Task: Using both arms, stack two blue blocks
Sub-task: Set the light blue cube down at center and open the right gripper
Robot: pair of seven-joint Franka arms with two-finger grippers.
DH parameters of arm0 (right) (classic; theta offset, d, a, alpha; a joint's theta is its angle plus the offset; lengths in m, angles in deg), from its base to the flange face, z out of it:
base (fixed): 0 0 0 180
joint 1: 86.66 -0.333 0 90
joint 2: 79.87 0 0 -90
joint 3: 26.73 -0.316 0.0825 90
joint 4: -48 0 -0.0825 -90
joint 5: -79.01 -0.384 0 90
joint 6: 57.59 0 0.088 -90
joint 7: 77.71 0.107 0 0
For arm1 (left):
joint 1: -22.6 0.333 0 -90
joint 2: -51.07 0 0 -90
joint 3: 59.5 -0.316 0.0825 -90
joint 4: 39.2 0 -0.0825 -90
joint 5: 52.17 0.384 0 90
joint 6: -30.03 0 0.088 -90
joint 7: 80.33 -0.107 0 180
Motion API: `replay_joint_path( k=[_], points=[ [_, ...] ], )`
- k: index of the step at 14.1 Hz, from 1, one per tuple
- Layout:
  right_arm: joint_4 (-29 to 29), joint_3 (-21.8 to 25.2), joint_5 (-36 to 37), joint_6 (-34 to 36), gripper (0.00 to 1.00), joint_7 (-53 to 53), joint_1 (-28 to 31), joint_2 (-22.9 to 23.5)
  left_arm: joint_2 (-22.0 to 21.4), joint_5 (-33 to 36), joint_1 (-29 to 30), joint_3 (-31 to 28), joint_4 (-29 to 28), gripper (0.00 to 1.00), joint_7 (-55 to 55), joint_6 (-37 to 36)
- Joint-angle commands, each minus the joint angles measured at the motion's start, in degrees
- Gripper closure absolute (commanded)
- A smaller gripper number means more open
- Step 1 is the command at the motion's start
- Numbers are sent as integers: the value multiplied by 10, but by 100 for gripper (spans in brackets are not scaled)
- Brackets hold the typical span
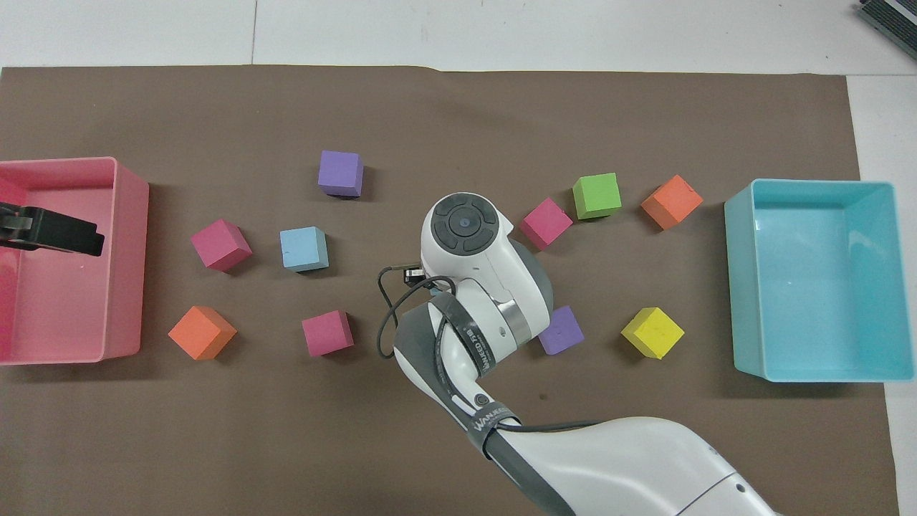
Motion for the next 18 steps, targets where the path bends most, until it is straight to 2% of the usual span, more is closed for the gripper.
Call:
replay_joint_path(
  k=[1,7,8,9,11,12,18],
  points=[
    [11,-3,-10,-17,100,4,5,-2,-12,7,-7,-3,-21,0,-2,15],
    [24,-3,-10,-29,100,3,5,-2,-12,7,-7,-3,-21,0,-3,16],
    [24,-4,-10,-28,93,3,5,-2,-12,7,-7,-3,-21,0,-3,13],
    [24,-3,-10,-29,76,3,5,-2,-12,7,-7,-3,-21,0,-3,13],
    [24,-4,-10,-29,18,6,4,-2,-11,7,-7,-3,-20,0,-3,18],
    [23,-4,-10,-28,0,7,4,-3,-11,7,-7,-3,-20,0,-3,19],
    [17,-3,-11,-20,0,19,0,-30,-4,12,-7,-4,-17,0,-3,40]
  ],
)
